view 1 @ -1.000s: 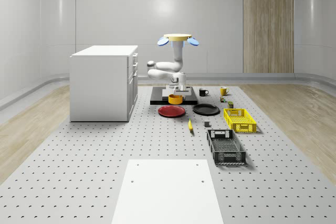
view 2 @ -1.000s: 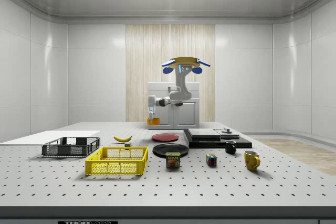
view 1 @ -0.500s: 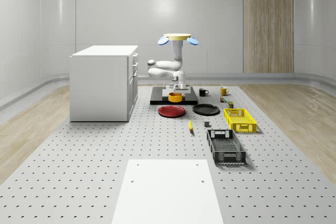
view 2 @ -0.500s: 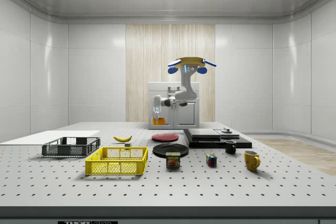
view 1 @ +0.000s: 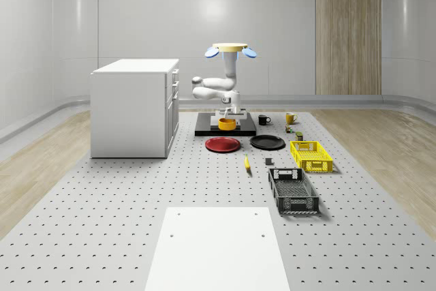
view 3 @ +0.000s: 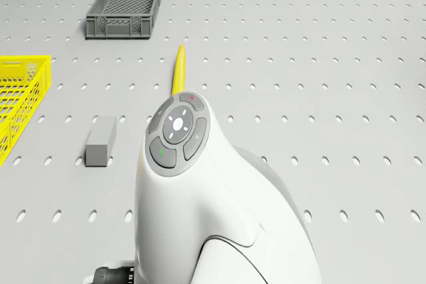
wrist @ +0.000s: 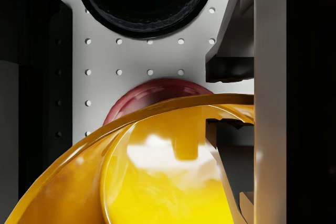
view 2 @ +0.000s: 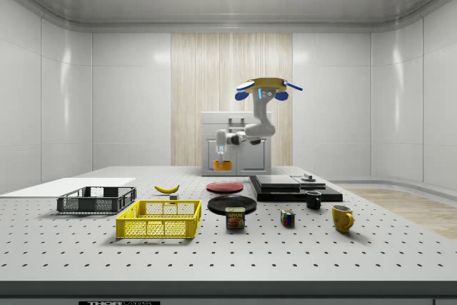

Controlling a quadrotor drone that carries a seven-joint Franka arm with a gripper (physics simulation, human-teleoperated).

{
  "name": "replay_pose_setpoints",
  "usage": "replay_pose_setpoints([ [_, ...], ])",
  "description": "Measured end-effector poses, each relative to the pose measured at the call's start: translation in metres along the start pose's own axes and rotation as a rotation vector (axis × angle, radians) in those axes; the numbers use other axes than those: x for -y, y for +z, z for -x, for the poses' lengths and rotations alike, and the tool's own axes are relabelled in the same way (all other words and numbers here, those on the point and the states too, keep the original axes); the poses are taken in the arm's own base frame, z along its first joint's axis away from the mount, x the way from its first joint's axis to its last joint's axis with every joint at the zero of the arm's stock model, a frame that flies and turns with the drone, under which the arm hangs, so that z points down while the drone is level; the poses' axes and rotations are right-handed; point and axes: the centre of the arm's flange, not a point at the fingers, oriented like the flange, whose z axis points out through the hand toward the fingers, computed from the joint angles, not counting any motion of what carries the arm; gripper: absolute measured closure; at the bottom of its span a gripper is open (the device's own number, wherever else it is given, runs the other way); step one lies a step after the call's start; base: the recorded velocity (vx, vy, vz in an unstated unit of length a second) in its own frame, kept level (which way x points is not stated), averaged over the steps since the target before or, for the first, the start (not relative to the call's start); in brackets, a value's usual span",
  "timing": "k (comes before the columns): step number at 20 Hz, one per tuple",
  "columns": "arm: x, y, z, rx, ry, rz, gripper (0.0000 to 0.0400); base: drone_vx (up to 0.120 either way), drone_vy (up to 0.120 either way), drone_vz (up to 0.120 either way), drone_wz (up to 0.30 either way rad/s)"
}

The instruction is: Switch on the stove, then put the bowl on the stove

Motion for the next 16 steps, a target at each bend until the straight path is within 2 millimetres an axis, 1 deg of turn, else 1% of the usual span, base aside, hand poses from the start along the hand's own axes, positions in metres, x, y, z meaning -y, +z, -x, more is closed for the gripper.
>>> replay_pose_setpoints([
  [16,0.0,0.0,0.0,0.0,0.0,0.0,0.03,-0.12,0.0,0.0,0.0],
])
